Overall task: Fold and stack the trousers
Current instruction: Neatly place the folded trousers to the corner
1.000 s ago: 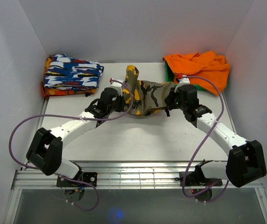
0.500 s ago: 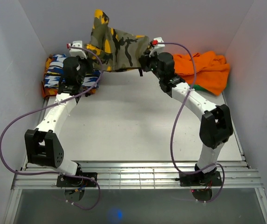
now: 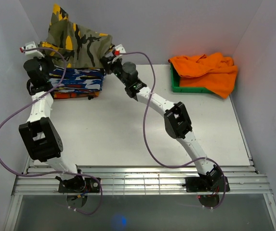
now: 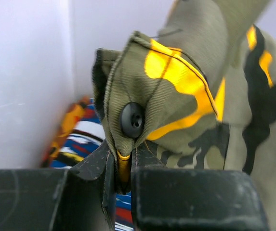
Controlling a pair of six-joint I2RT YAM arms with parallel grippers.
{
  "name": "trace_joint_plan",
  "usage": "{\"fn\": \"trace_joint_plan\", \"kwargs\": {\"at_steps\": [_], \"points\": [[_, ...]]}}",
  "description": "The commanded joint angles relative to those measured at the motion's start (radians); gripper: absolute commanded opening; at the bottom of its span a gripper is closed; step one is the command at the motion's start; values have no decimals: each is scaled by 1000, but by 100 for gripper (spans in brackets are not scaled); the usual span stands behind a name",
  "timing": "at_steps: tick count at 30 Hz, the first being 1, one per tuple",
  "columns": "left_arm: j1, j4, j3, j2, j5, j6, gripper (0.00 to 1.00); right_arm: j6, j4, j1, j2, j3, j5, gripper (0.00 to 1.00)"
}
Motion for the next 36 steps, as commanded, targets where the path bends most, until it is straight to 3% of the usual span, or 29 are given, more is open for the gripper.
{"fn": "trace_joint_plan", "kwargs": {"at_steps": [1, 4, 9, 18, 20, 23, 26, 27, 28, 29, 31, 32, 33, 35, 36], "points": [[105, 240, 17, 11, -10, -42, 0, -49, 253, 39, 70, 49, 82, 8], [163, 315, -2, 72, 5, -88, 0, -52, 308, 60, 211, 177, 125, 8], [211, 383, -54, 152, 25, -154, 0, -58, 392, 69, 268, 132, 159, 8], [239, 436, -74, 307, -4, -110, 0, -58, 412, 63, 379, 167, 180, 9], [239, 444, -63, 356, -9, -102, 0, -52, 412, 65, 387, 166, 185, 20], [239, 450, -20, 429, -24, -96, 0, -58, 414, 65, 394, 157, 186, 25], [239, 427, 35, 480, -46, -90, 2, -61, 411, 57, 394, 154, 197, 38], [239, 411, 46, 486, -46, -84, 8, -62, 411, 56, 391, 151, 200, 43], [239, 403, 55, 492, -47, -84, 16, -62, 409, 54, 384, 145, 203, 58], [239, 392, 63, 496, -49, -81, 39, -70, 411, 48, 361, 122, 205, 67], [239, 363, 70, 490, -53, -77, 57, -88, 422, 45, 328, 88, 203, 85], [239, 345, 70, 483, -47, -77, 75, -107, 428, 37, 292, 59, 200, 89], [239, 334, 72, 467, -46, -74, 85, -110, 428, 31, 275, 48, 193, 96], [239, 303, 70, 442, -46, -74, 97, -153, 434, 16, 217, 20, 179, 99], [239, 289, 73, 413, -53, -74, 98, -167, 434, 10, 189, -28, 174, 96]]}}
